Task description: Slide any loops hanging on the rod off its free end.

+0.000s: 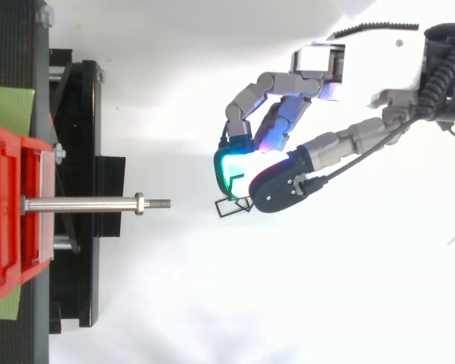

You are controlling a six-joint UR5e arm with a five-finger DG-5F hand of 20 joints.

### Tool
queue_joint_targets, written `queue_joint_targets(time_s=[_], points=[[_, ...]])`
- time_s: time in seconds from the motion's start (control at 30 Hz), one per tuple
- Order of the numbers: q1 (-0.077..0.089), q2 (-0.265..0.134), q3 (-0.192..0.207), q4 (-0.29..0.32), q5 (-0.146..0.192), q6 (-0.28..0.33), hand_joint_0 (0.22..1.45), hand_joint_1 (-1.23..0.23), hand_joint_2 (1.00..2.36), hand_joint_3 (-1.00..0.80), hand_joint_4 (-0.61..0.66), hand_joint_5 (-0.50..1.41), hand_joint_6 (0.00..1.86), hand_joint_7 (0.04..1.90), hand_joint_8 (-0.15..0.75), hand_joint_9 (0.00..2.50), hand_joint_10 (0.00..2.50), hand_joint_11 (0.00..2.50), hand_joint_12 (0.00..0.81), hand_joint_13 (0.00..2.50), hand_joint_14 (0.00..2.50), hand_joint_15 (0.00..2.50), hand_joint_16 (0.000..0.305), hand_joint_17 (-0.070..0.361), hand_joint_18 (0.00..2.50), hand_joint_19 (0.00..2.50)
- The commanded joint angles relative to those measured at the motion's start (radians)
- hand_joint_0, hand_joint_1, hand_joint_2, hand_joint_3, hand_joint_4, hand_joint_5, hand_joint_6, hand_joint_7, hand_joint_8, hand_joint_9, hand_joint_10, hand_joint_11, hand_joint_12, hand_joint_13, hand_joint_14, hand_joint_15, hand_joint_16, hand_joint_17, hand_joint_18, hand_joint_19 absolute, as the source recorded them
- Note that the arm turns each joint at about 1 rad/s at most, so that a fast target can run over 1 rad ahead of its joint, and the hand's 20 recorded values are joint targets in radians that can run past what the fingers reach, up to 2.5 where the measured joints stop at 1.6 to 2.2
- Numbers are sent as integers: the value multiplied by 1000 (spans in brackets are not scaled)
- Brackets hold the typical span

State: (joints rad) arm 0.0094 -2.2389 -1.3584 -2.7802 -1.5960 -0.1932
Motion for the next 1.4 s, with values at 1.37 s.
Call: queue_joint_targets(time_s=[1.37], points=[[0,1,-2,17,2,-11,591,-624,1022,-216,36,-124,892,1044,226,1103,18,538,305,760,21,466,49,110,508,496]])
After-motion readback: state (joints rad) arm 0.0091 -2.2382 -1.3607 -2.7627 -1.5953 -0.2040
